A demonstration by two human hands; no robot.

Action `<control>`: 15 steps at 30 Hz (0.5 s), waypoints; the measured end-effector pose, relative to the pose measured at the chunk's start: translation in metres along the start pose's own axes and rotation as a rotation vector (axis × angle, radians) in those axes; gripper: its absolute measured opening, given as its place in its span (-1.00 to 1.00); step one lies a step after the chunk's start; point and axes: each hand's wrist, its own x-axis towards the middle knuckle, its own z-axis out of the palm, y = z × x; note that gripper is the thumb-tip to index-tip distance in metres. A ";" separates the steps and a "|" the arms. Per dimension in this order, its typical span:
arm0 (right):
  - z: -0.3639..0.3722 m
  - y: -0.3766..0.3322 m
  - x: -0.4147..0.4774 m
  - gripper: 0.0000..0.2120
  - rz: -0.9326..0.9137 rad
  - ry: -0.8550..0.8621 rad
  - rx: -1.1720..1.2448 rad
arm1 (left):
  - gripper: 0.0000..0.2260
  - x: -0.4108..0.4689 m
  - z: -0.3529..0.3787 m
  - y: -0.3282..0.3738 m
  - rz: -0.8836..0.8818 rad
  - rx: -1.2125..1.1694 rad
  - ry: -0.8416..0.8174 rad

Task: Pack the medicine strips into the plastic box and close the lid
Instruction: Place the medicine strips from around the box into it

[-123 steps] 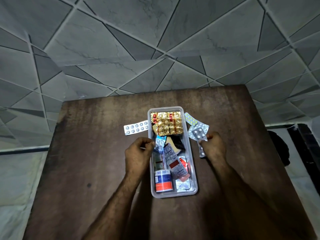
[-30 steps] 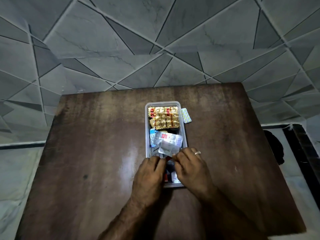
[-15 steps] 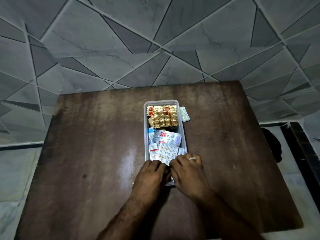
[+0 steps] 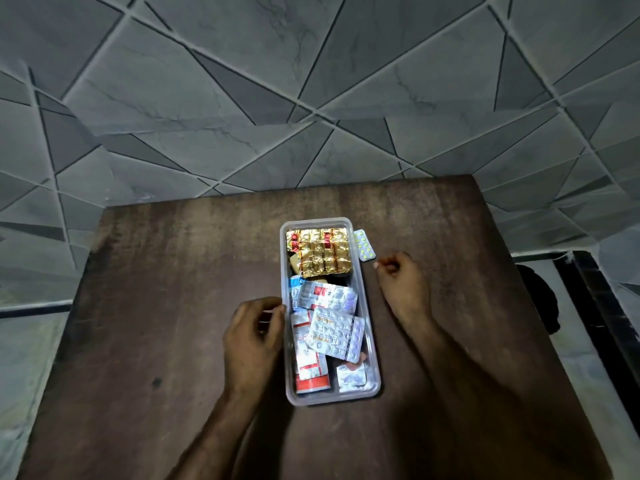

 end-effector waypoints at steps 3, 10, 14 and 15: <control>0.014 0.000 0.034 -0.82 0.057 -0.048 -0.069 | -0.86 0.017 0.001 -0.007 -0.118 0.006 -0.007; 0.044 -0.011 0.061 -0.63 -0.024 -0.104 -0.347 | -0.81 0.033 0.008 -0.008 -0.210 -0.006 -0.053; 0.046 -0.013 0.068 -0.68 -0.119 -0.125 -0.419 | -0.83 0.033 0.012 -0.007 -0.234 -0.065 -0.090; 0.045 -0.013 0.069 -0.69 -0.122 -0.136 -0.422 | -0.85 0.033 0.013 -0.006 -0.239 -0.069 -0.107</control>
